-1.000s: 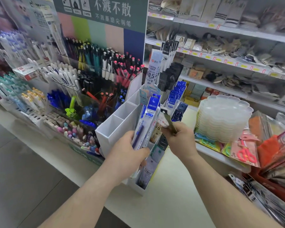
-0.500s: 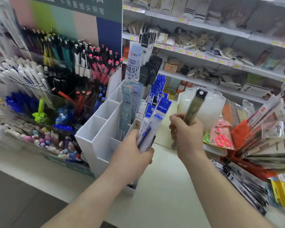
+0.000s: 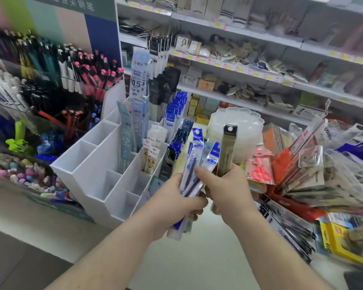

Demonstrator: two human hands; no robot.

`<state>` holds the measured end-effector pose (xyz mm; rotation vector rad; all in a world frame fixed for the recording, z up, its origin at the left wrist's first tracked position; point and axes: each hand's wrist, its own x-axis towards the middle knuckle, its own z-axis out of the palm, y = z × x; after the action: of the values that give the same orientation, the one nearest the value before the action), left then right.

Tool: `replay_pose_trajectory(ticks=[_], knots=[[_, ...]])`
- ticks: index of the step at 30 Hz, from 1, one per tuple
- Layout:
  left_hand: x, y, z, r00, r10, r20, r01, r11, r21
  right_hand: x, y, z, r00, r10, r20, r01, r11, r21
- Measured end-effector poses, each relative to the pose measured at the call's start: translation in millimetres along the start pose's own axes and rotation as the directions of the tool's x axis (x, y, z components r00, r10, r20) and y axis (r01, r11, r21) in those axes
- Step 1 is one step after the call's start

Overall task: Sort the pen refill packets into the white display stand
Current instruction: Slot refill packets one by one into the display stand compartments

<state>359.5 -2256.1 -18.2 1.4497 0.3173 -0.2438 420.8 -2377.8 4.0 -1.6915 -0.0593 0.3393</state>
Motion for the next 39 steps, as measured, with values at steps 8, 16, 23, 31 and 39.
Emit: replay_pose_trajectory(ticks=[8,16,23,31,39], knots=[[6,-3,20,0.981,-0.136,0.141,0.189,0.841,-0.507,5,12,-28,0.989,0.067,0.128,-0.082,0.989,0.119],[13,-15,17,0.998,-0.030,0.052,0.051,0.886,-0.461,10,14,-45,0.967,0.206,0.152,-0.244,0.919,0.310],[12,-17,14,0.997,-0.074,0.026,0.078,0.913,-0.401,6,19,-33,0.974,0.201,0.108,-0.223,0.938,0.265],[15,-23,7,0.979,-0.191,-0.068,0.138,0.875,-0.464,4,25,-13,0.981,0.195,0.001,-0.187,0.937,0.297],[8,-26,2,0.986,-0.073,-0.150,0.049,0.987,-0.154,10,30,-20,0.934,0.314,-0.172,-0.191,0.844,0.501]])
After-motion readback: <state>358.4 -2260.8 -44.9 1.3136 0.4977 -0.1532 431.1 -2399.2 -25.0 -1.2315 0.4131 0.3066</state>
